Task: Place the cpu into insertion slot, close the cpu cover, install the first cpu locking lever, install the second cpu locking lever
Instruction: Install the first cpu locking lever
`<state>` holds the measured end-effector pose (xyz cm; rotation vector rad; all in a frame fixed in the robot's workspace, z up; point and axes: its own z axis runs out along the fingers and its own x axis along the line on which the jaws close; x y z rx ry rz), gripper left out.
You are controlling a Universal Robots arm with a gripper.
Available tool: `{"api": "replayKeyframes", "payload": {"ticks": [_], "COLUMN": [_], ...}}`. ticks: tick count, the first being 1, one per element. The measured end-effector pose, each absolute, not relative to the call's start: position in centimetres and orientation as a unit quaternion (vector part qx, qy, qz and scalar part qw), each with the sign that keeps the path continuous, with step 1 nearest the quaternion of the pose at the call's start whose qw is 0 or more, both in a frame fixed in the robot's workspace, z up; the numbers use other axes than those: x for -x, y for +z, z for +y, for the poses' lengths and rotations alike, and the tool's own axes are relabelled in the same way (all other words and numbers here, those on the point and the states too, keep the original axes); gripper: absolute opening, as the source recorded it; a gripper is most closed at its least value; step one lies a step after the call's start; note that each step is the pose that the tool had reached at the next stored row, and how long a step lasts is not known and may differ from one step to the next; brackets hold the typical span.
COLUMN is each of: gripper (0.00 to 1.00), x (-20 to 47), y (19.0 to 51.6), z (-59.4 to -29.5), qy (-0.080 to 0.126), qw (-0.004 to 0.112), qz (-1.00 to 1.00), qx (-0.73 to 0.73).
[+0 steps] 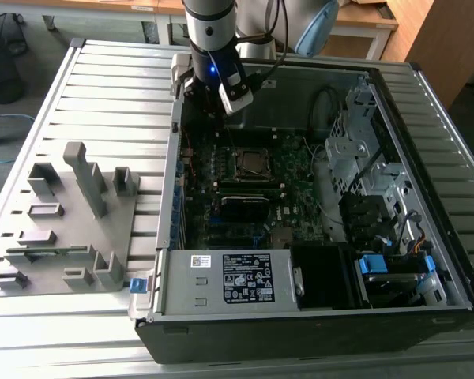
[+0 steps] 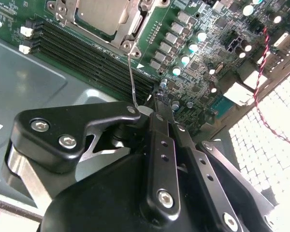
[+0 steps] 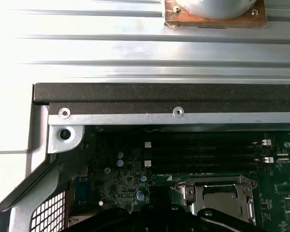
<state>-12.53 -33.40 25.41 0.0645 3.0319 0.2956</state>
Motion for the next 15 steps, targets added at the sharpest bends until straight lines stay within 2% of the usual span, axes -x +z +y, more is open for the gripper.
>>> {"api": "replayKeyframes", "payload": {"ticks": [15], "gripper": [0.11], "x": [12.52], "y": [25.29], "z": [-33.38], "qy": [0.111], "qw": [0.047], "qz": [0.992], "qx": [-0.022]}}
